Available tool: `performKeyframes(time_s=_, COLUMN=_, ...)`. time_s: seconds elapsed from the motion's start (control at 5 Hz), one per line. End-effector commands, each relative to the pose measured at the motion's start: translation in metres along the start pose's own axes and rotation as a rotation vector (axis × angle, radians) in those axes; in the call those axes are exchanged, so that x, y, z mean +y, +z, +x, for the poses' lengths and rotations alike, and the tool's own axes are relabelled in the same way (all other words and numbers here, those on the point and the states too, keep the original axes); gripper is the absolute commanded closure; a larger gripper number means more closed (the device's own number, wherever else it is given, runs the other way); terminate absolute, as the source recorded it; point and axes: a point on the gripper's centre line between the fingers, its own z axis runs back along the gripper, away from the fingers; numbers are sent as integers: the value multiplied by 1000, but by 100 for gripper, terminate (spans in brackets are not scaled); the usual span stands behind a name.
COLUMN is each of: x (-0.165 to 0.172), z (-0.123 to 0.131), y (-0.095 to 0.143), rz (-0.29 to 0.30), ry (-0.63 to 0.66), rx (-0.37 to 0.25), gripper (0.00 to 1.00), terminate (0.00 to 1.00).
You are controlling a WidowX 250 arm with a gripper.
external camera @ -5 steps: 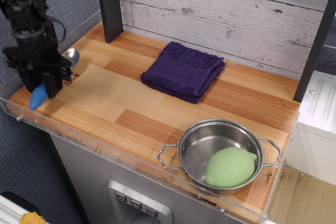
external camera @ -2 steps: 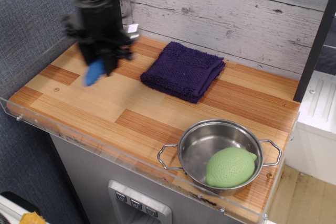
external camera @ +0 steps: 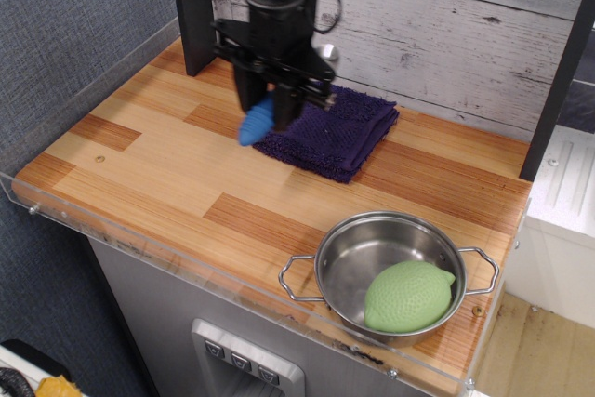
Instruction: Place the spatula over the violet cloth
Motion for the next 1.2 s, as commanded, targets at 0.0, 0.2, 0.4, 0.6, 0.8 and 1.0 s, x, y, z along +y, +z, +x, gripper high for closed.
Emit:
performKeyframes(time_s=0.0, x=4, z=12, y=-24, rz=22, ry=26, rx=14, gripper=100, terminate=0)
performKeyframes(time_s=0.2, x=6, z=11, y=-43, rz=35, ry=36, rx=41, gripper=100, terminate=0)
performKeyframes(time_s=0.4, x=3, z=10, y=-53, rz=16, ry=50, rx=48, gripper=100, terminate=0)
performKeyframes(time_s=0.6, x=2, z=10, y=-38, rz=-4, ry=53, rx=20, gripper=0, terminate=0)
performKeyframes(time_s=0.8, x=12, z=6, y=-8, rz=-28, ry=77, rx=-39, gripper=0, terminate=0)
performKeyframes(time_s=1.0, x=25, z=-1, y=33, rz=-46, ry=97, rx=-97, gripper=0, terminate=0)
